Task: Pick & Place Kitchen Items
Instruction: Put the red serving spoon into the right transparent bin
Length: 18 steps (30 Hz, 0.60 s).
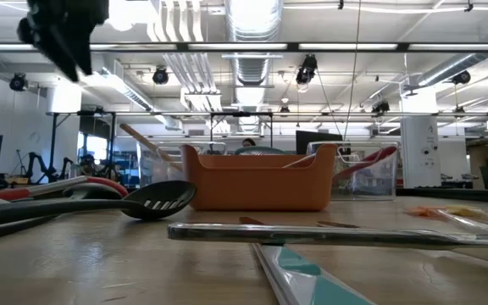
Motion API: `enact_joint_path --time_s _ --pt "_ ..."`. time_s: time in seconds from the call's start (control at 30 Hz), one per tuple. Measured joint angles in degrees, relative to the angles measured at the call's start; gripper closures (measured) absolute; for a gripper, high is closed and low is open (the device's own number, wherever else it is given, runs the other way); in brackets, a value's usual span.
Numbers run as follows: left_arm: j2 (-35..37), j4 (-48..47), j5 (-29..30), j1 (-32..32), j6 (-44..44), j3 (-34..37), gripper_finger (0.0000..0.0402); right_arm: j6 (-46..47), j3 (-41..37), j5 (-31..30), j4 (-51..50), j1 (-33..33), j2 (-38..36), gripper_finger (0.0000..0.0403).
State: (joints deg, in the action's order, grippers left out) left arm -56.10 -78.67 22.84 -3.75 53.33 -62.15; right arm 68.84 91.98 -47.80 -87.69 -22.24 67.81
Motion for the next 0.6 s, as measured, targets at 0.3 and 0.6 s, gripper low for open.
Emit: enact_joint_path --time_s 0.3,0.6 --pt "0.07 5.11 -6.37 -0.02 6.37 12.97 0.0142 -2.64 -0.04 2.41 -0.08 0.02 0.94 0.0183" --pt "0.09 12.86 -2.95 1.7 3.22 21.97 0.0142 -1.53 -0.04 2.87 -0.05 0.0 0.96 0.0183"
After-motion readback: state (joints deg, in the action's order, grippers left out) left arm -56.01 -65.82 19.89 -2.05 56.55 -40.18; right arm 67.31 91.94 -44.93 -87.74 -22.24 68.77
